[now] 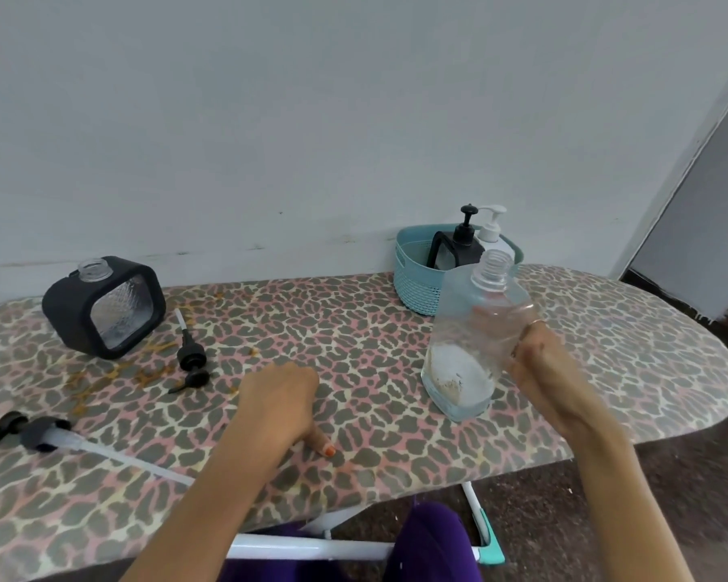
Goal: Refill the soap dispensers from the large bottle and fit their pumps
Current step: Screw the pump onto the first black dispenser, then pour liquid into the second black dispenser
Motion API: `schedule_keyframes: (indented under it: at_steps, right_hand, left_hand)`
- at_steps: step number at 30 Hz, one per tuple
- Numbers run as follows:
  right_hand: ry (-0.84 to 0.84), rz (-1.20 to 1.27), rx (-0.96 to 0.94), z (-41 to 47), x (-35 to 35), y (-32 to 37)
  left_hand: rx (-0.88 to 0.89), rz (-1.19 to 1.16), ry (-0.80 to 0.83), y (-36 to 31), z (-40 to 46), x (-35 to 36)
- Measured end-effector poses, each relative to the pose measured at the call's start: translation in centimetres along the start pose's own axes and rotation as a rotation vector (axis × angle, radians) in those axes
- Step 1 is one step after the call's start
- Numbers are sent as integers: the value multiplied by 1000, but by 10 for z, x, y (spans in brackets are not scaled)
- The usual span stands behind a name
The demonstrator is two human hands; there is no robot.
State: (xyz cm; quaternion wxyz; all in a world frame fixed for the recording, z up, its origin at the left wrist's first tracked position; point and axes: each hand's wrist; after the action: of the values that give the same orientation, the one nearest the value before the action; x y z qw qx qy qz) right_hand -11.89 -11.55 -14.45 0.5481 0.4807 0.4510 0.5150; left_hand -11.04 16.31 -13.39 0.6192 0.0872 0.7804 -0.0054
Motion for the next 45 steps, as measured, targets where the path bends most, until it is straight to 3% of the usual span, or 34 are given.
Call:
schedule_keyframes:
  at_steps: [3,7,16,21,23,29,31,33,36,41,45]
  right_hand:
    - [-131,-199,-62,-6,24,-8]
    - [-321,-249,-105,0,45,-12]
    - [-185,-122,-166,-11,107,-12]
    - [-140,-137,-183,-15,128,-17]
    - [-152,-119,-187,-16,126,-16]
    - [-140,-117,-182,-15,125,-18]
    - [-127,-115,-177,-16,126,-18]
    - [-130,-114,-182,-15,127,-19]
    - [-120,-128,-185,-14,127,-20]
    - [-116,-145,-191,-14,125,-21]
    - [-118,-151,-195,-13,125,-21]
  left_hand:
    - [12,-5,-46,3,-4,3]
    - [15,-69,-128,10,-13,13]
    - [32,-203,-302,32,-32,34]
    - [-9,-487,-321,56,-37,29]
    - [-72,-545,-439,69,-38,20]
    - [-425,-594,-1072,144,-18,12]
    - [-575,-574,-1044,170,-7,9]
    - [-678,-591,-902,191,7,7]
    - [-717,-714,-766,209,23,13]
    - [-664,-915,-891,212,22,19]
    - [-618,-923,-1058,200,13,9]
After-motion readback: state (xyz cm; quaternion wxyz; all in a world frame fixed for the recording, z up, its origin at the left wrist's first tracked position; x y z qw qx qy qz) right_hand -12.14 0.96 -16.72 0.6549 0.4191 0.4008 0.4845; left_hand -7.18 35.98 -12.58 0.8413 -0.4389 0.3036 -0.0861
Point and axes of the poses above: each hand's wrist, its own z-axis towards the middle knuckle, its own x-axis out of the palm, y = z × x, and after that the axes turned 9 degrees about -y, right-handed
